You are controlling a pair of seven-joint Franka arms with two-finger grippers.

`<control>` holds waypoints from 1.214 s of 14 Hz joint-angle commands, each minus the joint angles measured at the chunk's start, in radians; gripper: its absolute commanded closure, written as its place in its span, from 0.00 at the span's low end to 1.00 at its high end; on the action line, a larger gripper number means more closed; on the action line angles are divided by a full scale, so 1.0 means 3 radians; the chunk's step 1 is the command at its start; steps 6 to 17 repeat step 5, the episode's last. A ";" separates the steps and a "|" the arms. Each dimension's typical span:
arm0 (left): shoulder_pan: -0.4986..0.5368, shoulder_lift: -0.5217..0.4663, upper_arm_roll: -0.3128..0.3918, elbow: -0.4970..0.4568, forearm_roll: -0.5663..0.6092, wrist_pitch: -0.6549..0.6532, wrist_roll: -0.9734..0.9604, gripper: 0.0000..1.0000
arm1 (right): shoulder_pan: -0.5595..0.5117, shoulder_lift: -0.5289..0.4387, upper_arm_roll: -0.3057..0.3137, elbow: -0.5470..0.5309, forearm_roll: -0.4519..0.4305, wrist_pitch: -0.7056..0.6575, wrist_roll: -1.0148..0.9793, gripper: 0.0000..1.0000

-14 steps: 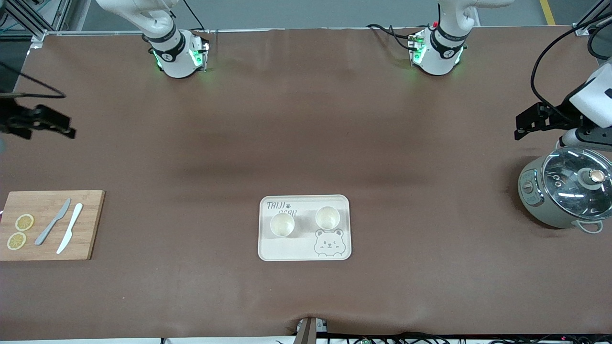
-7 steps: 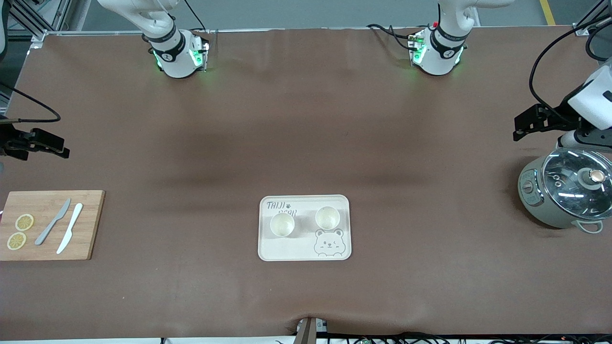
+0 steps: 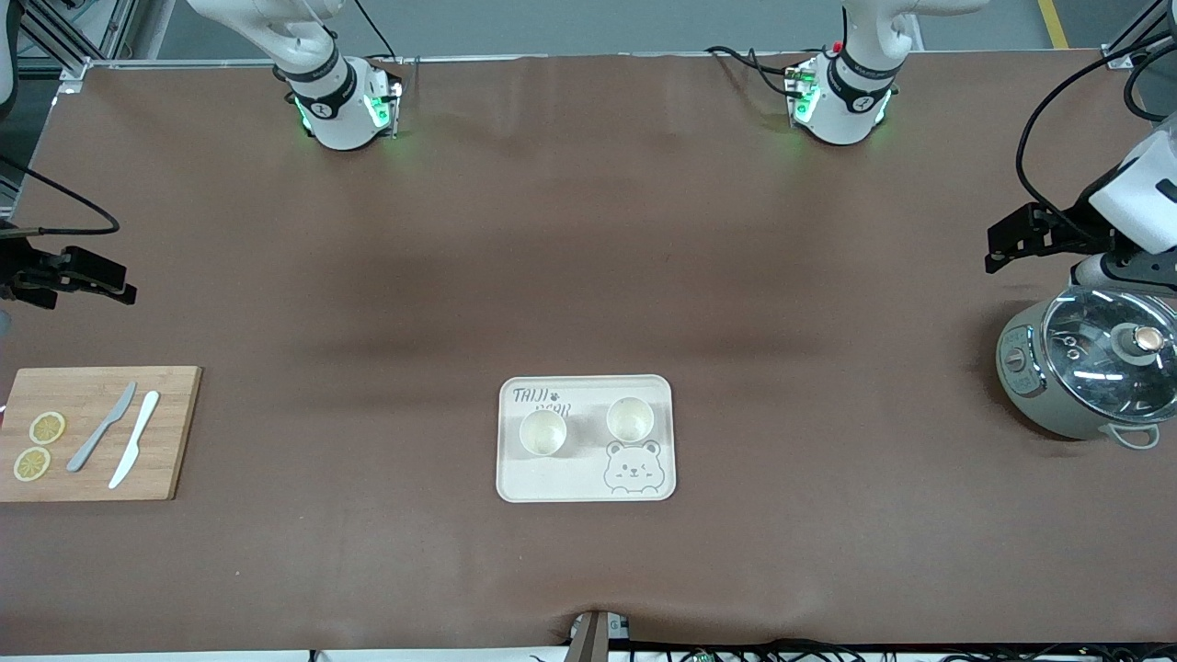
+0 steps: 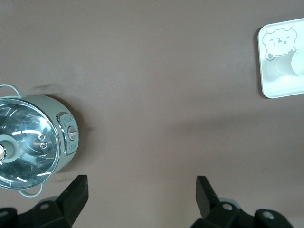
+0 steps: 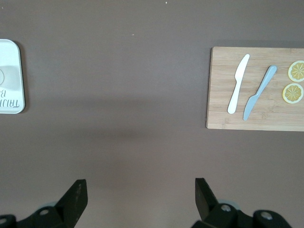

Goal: Place white IKEA cup upright on tray with both arms

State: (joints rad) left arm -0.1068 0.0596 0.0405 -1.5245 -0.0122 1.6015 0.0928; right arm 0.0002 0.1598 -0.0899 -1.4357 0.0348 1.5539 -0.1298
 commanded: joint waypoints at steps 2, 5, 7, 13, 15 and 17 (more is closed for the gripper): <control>-0.0007 0.0021 -0.0002 0.0050 0.0020 0.0000 -0.0013 0.00 | -0.0006 -0.0052 0.0024 -0.0041 -0.0034 0.0010 -0.0032 0.00; -0.0007 0.0021 -0.0002 0.0050 0.0020 0.0000 -0.0038 0.00 | -0.0006 -0.0047 0.0024 -0.0041 -0.0034 0.0015 -0.0032 0.00; -0.0007 0.0021 -0.0002 0.0050 0.0020 0.0000 -0.0038 0.00 | -0.0006 -0.0047 0.0024 -0.0041 -0.0034 0.0015 -0.0032 0.00; -0.0007 0.0021 -0.0002 0.0050 0.0020 0.0000 -0.0038 0.00 | -0.0006 -0.0047 0.0024 -0.0041 -0.0034 0.0015 -0.0032 0.00; -0.0007 0.0021 -0.0002 0.0050 0.0020 0.0000 -0.0038 0.00 | -0.0006 -0.0047 0.0024 -0.0041 -0.0034 0.0015 -0.0032 0.00; -0.0007 0.0021 -0.0002 0.0050 0.0020 0.0000 -0.0038 0.00 | -0.0006 -0.0047 0.0024 -0.0041 -0.0034 0.0015 -0.0032 0.00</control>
